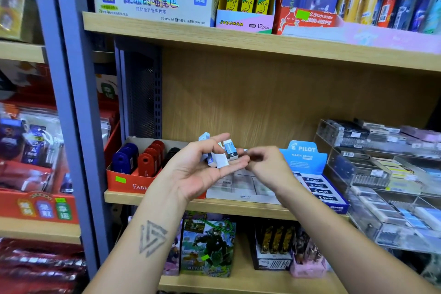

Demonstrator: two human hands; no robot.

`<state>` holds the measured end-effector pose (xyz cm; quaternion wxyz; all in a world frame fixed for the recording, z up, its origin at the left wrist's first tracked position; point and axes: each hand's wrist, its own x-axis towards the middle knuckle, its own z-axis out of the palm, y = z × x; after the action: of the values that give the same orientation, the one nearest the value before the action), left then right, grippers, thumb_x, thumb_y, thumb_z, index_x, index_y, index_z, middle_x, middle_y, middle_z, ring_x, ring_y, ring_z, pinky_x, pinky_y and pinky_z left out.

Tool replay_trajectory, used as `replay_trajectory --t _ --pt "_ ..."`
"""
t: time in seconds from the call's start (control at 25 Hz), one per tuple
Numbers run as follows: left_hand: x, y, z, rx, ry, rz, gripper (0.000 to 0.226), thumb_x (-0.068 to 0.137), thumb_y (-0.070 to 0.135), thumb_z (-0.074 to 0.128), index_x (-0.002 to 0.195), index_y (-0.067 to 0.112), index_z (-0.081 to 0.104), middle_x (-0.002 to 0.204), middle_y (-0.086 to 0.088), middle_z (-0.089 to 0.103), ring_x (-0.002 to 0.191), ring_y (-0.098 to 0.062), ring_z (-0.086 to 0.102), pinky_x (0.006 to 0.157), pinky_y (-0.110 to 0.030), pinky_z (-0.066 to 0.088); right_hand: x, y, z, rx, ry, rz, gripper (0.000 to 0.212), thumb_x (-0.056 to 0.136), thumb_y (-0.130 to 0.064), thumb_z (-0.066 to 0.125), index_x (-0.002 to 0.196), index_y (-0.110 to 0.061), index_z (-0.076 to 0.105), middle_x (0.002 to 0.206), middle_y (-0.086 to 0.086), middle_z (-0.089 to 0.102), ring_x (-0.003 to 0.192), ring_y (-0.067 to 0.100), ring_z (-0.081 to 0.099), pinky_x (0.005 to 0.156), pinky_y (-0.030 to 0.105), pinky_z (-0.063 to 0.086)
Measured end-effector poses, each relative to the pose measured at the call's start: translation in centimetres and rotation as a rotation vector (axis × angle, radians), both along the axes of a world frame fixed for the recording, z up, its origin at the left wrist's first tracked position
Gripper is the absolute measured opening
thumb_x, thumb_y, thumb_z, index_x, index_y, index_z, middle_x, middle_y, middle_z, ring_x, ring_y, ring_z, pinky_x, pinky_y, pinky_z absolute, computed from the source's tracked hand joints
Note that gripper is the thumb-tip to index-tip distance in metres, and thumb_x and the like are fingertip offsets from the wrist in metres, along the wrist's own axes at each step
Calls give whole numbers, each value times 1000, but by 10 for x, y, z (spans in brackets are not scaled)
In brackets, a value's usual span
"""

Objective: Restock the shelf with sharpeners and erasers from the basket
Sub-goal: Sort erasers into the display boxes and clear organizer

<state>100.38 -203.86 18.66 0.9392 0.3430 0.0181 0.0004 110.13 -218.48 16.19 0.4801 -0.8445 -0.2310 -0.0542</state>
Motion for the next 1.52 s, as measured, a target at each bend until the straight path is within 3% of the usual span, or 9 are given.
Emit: replay_trajectory --t 0.12,0.32,0.4,0.56,0.76,0.92,1.24,1.36,1.52 --pt "4 -5 -2 -23 11 1 46 86 -8 42 131 -6 53 124 -44 54 110 -57 59 101 -66 43 -14 -14 13 285 47 14 14 86 -2 62 78 -10 70 71 -7 68 62 3 59 61 19 44" --pt "15 -18 -4 -139 4 42 47 87 0 50 134 2 53 134 -31 52 112 -47 62 94 -59 50 -29 -12 17 -37 -110 9 14 81 -35 77 77 -22 78 82 -6 54 66 3 49 63 19 39" --pt "18 -22 -6 -116 19 55 49 87 4 49 135 7 54 132 -26 56 113 -43 62 95 -56 49 -30 -8 17 -6 3 65 11 78 -27 81 79 -17 79 76 -7 60 63 1 53 63 18 42" --pt "17 -23 -6 -88 31 123 45 86 3 48 130 5 57 125 -26 58 121 -45 58 100 -65 41 -28 -8 19 352 295 101 11 75 -1 80 82 -3 72 74 5 70 62 8 63 55 16 44" --pt "18 -16 0 110 62 315 32 90 -11 47 120 -4 57 103 -27 58 90 -41 69 85 -52 58 -14 -22 22 589 374 113 9 84 3 70 92 0 68 72 14 68 64 24 67 63 28 53" --pt "16 -15 3 338 49 443 28 88 -17 52 110 0 60 96 -25 57 62 -29 69 77 -44 62 -5 -30 16 520 340 62 11 85 5 70 95 7 68 73 19 67 64 25 68 66 28 58" --pt "6 1 6 466 5 428 46 88 -22 50 124 7 53 94 -32 62 82 -45 72 70 -34 63 -16 1 -8 60 283 96 10 84 -4 74 86 1 66 70 15 69 60 24 70 71 37 61" --pt "3 2 5 460 -15 369 38 88 -22 50 118 1 47 93 -33 63 82 -46 71 73 -37 62 -11 8 -12 -117 152 57 18 80 -22 80 83 -10 68 66 6 72 62 17 70 67 32 58" --pt "4 3 1 462 -35 331 31 88 -21 52 113 -3 50 92 -33 64 82 -46 72 68 -34 63 -14 16 -18 -367 -87 -15 18 83 -35 76 72 -22 69 66 -5 68 64 7 60 57 20 41"
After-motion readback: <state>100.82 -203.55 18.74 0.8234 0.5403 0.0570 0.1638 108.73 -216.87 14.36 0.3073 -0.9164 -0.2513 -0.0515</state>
